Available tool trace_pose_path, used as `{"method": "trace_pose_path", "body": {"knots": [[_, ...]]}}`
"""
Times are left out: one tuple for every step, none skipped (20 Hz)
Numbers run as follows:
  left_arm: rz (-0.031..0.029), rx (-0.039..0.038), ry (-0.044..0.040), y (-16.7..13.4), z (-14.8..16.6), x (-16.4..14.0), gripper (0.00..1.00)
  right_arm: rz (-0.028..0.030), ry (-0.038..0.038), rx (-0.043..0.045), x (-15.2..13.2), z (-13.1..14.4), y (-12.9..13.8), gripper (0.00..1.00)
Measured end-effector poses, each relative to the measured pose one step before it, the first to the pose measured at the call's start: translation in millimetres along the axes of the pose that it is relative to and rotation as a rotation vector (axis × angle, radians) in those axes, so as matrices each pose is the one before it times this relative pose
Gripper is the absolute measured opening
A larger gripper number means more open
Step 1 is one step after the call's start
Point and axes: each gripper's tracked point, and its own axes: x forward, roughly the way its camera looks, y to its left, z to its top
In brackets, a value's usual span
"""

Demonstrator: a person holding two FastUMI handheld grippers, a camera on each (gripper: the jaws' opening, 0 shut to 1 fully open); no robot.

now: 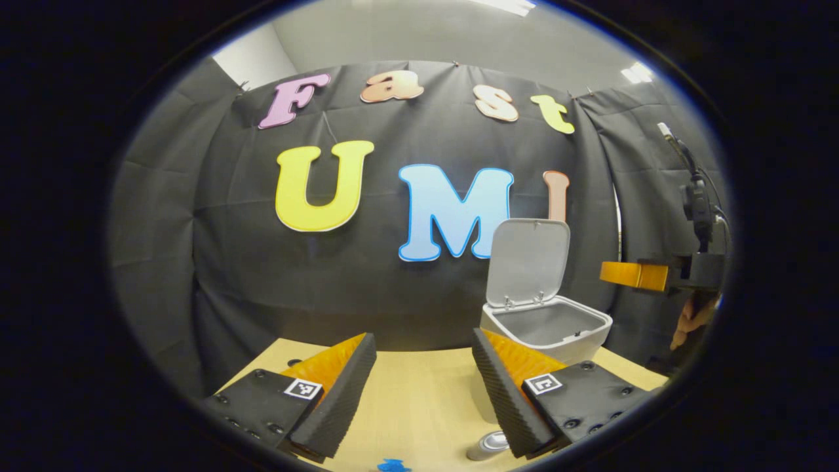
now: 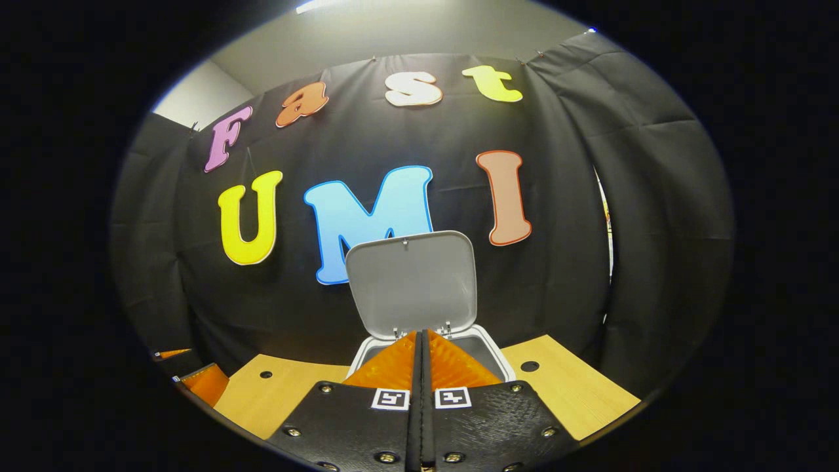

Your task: Press the lid of the desktop garbage bin to open it, pick up the crumpled paper on the desktop and throw it into the bin, then pick up the pop can on the desktop and drop it into the bin, and finally close the garbage bin lid.

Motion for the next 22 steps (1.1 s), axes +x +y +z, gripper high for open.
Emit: {"method": "trace_pose_path", "body": {"knots": [[-0.00069,-0.00119,-0.00107,-0.03,0.21,0.3,1.0,0.00599,-0.00443,-0.0051,-2.67,3.69,2.07,0.0],[-0.00108,-0.00004,-0.00028,1.11,-0.29,-1.24,0.97,-0.0021,-0.00035,-0.00735,-0.42,0.88,0.53,0.01],[-0.00014,0.00017,-0.00087,0.77,0.41,-0.47,0.97,0.00451,-0.00075,-0.00753,-0.83,1.43,1.6,0.03],[-0.00146,-0.00004,-0.00072,0.4,-0.89,-0.34,1.0,0.0048,-0.00126,-0.00514,-1.79,0.49,1.26,0.16],[0.00069,-0.0003,0.00034,1.07,-0.18,-0.26,1.0,0.00413,-0.0019,-0.00386,-1.14,1.05,1.81,0.23],[0.00144,-0.00178,0.00003,2.06,0.0,0.36,0.97,0.00344,-0.00308,-0.00698,-0.96,1.08,2.46,0.48],[0.00277,-0.00205,0.00217,1.88,-0.73,-0.65,0.97,-0.00265,-0.00613,-0.01218,-2.64,1.28,-1.62,0.73],[0.00246,-0.00281,0.00472,2.8,-2.2,-0.54,0.97,0.01011,-0.00379,-0.00329,-3.69,2.91,2.01,0.74],[0.0038,-0.00079,0.00345,2.3,-1.14,-0.93,0.97,0.00556,0.00097,-0.00626,0.22,0.54,3.91,0.83],[0.00057,-0.00068,0.00242,1.93,-0.91,-1.19,0.93,-0.00267,-0.00434,-0.01019,-2.41,1.44,-1.35,0.92],[0.00266,-0.00041,0.00062,1.93,-0.12,-1.31,1.0,0.00028,-0.00615,-0.00891,-1.82,3.75,0.64,0.92],[0.00194,0.00013,-0.00022,1.75,-0.53,-0.49,1.0,0.00365,-0.00383,-0.00593,-0.21,1.04,2.25,0.93],[0.00286,0.00169,0.00375,2.27,-3.06,-0.49,1.0,0.00457,-0.00365,-0.00492,-0.71,2.41,2.25,0.92],[0.00141,-0.0008,0.00299,2.03,-2.5,-0.89,1.0,0.00326,-0.00422,-0.00429,-1.64,1.76,2.65,0.93],[0.00483,-0.00189,0.00223,2.48,-2.96,-0.8,1.0,0.00387,-0.00675,-0.00522,-1.81,3.07,2.63,0.92],[0.00643,-0.00017,0.00604,3.49,-4.4,-0.19,1.0,0.00464,-0.00391,-0.00734,-0.44,1.92,2.78,0.92],[0.00522,-0.00037,0.00772,3.35,-5.99,0.11,1.0,0.00582,-0.0029,-0.01012,-0.47,1.19,2.79,0.93],[0.00307,-0.00267,0.00674,2.49,-6.14,-0.52,1.0,0.00614,-0.0023,-0.01372,-0.39,2.37,2.48,0.93],[0.00587,-0.00279,0.00514,3.9,-5.8,-0.35,0.96,0.00559,-0.00365,-0.01461,-0.36,2.36,1.81,0.93],[0.009,-0.00295,0.00938,4.31,-7.07,-0.7,0.93,0.00357,-0.00667,-0.00933,-0.16,4.1,1.84,0.93],[0.0085,-0.00443,0.01487,4.87,-9.51,0.42,0.95,0.00551,-0.00744,-0.00299,0.23,3.3,2.41,0.92],[0.00515,-0.00408,0.00959,3.49,-6.96,-0.5,0.97,0.0026,-0.00361,0.00185,0.6,2.71,1.64,0.92]]}}
